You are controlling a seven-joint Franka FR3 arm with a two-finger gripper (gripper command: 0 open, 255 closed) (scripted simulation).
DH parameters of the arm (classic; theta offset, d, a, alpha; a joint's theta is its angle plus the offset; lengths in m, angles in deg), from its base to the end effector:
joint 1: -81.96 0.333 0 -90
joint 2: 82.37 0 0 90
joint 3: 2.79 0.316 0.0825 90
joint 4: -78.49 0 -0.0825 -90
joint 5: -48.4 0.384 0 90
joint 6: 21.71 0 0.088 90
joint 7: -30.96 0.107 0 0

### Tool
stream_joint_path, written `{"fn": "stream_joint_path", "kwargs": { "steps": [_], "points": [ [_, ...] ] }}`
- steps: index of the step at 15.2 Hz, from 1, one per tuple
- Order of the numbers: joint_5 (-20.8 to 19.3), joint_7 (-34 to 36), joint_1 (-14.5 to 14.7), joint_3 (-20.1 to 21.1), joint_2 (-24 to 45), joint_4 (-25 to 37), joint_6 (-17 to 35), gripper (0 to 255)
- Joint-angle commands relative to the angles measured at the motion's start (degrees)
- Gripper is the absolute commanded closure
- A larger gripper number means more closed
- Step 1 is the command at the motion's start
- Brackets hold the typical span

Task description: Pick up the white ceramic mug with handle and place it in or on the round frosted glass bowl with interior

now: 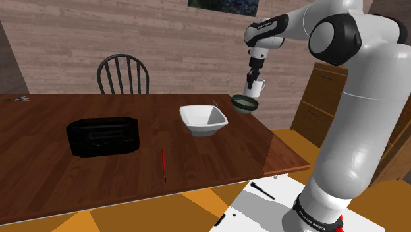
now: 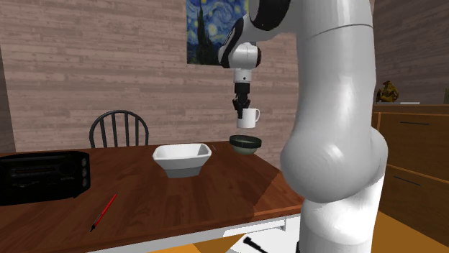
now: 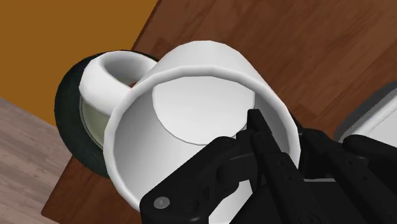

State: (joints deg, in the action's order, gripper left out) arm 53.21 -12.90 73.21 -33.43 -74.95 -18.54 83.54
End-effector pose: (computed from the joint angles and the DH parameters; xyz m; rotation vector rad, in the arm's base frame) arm 0.4783 -0.3649 0.5242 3.1297 0.0970 0.0542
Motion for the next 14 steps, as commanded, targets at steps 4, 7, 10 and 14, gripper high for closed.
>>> {"fn": "stream_joint_path", "kwargs": {
  "steps": [4,7,10,14],
  "points": [
    [7.50,-5.56,-6.13,-0.46,14.50,18.79,-6.36,255],
    [11.66,-7.24,-11.86,0.48,24.30,33.71,-12.11,255],
    [16.72,-5.78,-22.79,3.54,41.28,64.27,-24.62,255],
    [15.25,-7.20,-19.17,2.81,36.42,51.65,-17.55,255]
  ]
}}
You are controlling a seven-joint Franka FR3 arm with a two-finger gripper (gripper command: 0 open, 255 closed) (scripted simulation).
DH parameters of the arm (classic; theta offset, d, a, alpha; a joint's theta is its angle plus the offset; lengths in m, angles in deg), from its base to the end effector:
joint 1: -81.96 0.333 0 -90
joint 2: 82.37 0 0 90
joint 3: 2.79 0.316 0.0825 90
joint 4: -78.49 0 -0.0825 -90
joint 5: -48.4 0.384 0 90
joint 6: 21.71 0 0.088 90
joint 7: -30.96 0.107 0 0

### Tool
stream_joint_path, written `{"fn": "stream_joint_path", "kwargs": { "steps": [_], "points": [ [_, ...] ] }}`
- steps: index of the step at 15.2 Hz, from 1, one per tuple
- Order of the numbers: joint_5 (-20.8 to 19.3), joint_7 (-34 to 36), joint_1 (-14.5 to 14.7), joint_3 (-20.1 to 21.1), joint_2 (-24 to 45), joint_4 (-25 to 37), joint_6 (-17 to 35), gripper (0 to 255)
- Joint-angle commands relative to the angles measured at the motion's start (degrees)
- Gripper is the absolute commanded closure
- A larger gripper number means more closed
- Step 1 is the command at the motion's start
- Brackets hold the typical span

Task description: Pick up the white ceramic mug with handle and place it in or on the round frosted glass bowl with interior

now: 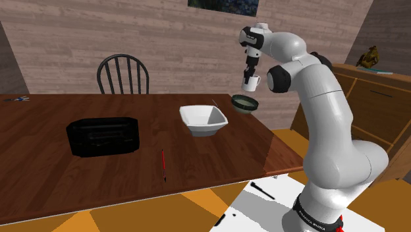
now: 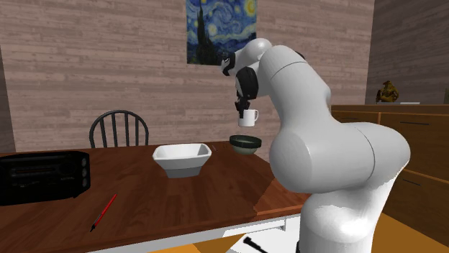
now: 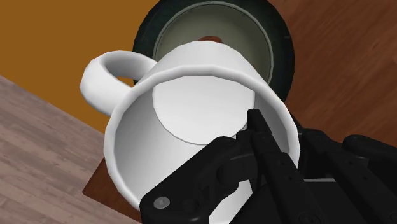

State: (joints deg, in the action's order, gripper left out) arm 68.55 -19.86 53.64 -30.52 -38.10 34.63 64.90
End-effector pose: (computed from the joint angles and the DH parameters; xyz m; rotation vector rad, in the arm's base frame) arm 0.5604 -0.4859 0.5155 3.1303 0.1010 0.0530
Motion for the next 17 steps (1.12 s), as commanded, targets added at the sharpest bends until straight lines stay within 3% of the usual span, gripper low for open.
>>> {"fn": "stream_joint_path", "kwargs": {
  "steps": [1,12,17],
  "points": [
    [-0.23,-0.45,0.96,-0.24,-1.02,-3.46,2.32,255],
    [-0.70,-1.94,4.39,-0.75,-3.67,-17.23,12.78,255],
    [-0.68,-2.01,4.51,-0.74,-3.70,-17.82,13.31,255]
  ]
}}
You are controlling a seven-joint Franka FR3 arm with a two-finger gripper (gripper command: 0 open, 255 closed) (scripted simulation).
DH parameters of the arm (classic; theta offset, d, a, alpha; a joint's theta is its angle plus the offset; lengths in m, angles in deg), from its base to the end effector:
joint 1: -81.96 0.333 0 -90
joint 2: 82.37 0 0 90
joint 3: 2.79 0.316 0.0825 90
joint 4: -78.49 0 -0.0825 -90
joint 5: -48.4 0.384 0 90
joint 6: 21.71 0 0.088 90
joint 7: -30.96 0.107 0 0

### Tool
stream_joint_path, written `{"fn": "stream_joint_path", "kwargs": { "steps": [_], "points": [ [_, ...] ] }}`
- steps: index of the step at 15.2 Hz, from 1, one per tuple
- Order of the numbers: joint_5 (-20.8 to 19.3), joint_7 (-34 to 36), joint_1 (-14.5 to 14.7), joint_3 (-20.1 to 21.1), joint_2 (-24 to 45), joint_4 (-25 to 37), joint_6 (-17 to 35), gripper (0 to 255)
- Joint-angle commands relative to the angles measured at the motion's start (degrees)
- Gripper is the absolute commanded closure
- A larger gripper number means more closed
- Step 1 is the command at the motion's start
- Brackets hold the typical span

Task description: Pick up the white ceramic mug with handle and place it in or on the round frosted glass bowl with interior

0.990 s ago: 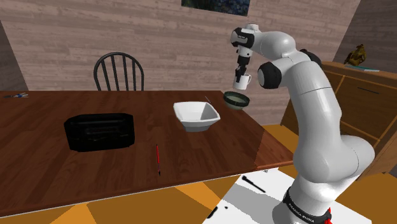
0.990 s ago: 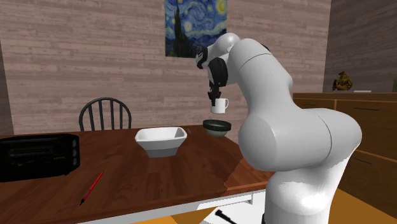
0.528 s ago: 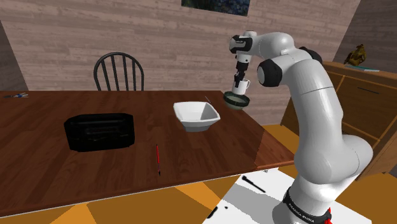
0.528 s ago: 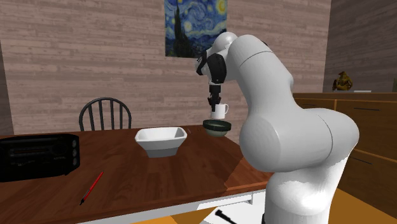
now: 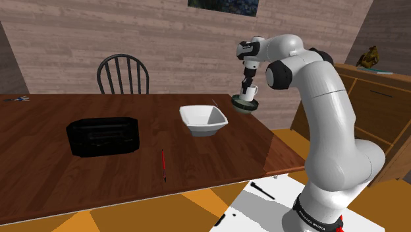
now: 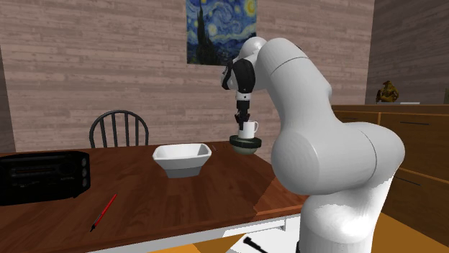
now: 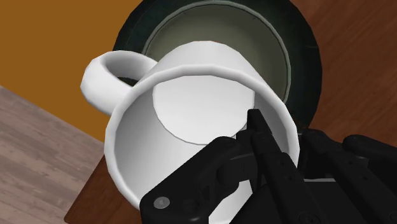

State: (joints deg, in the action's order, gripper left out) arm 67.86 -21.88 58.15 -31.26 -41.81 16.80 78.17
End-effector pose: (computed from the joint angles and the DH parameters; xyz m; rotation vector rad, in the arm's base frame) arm 0.5605 -0.4864 0.4442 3.1301 0.1025 0.0540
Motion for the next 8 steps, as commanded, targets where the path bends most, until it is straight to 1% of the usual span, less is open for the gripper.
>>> {"fn": "stream_joint_path", "kwargs": {
  "steps": [1,3,4,8],
  "points": [
    [0.01,0.00,0.00,0.00,0.01,0.01,0.04,255],
    [0.01,0.00,0.00,0.00,0.01,0.01,0.04,255],
    [0.01,0.00,-0.01,0.00,0.02,0.03,0.03,0],
    [0.01,0.00,-0.01,0.00,0.03,0.05,0.02,0]
  ]
}}
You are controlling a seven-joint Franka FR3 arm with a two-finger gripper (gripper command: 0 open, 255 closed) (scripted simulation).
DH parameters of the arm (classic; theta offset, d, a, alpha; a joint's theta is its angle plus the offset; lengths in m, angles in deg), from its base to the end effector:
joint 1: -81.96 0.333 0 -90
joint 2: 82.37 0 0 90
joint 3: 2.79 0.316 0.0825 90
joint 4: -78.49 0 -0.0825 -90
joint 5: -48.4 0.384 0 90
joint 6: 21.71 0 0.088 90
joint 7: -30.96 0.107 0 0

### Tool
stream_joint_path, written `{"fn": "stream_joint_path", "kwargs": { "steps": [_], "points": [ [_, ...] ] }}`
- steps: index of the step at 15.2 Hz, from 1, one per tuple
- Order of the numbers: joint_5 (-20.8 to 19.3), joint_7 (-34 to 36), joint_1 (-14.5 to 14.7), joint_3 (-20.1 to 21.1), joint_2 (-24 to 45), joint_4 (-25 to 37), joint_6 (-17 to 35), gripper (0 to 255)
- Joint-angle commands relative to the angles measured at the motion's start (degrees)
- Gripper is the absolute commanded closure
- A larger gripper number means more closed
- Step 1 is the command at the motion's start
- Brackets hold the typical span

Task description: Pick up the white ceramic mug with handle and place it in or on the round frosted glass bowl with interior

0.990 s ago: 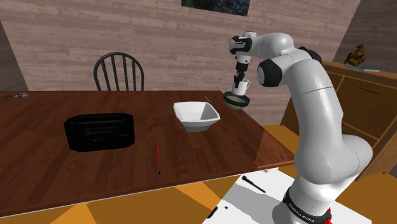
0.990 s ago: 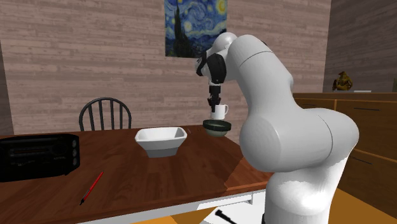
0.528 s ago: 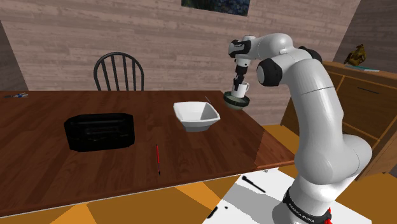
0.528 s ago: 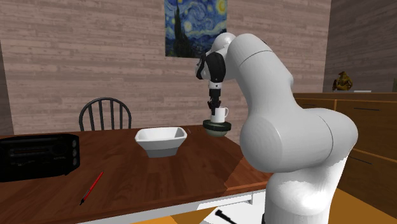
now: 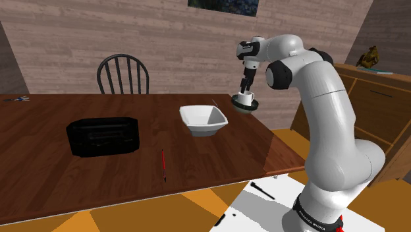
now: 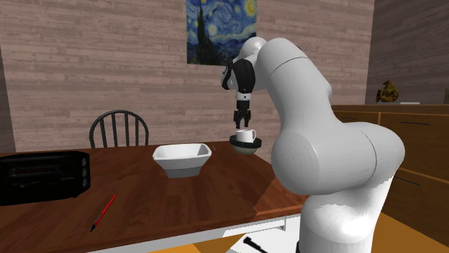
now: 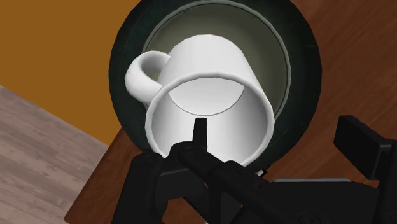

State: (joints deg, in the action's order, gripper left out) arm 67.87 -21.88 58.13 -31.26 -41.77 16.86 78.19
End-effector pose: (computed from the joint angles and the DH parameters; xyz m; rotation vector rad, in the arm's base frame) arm 0.5606 -0.4866 0.4442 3.1295 0.1024 0.0546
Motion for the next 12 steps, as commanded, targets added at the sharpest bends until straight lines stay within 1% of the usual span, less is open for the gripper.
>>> {"fn": "stream_joint_path", "kwargs": {
  "steps": [1,5,12],
  "points": [
    [0.00,0.00,0.00,0.00,0.00,0.00,0.00,0],
    [0.08,1.02,-2.25,0.14,1.05,9.58,-8.08,0],
    [0.08,1.02,-2.25,0.14,1.06,9.59,-8.08,0]
  ]
}}
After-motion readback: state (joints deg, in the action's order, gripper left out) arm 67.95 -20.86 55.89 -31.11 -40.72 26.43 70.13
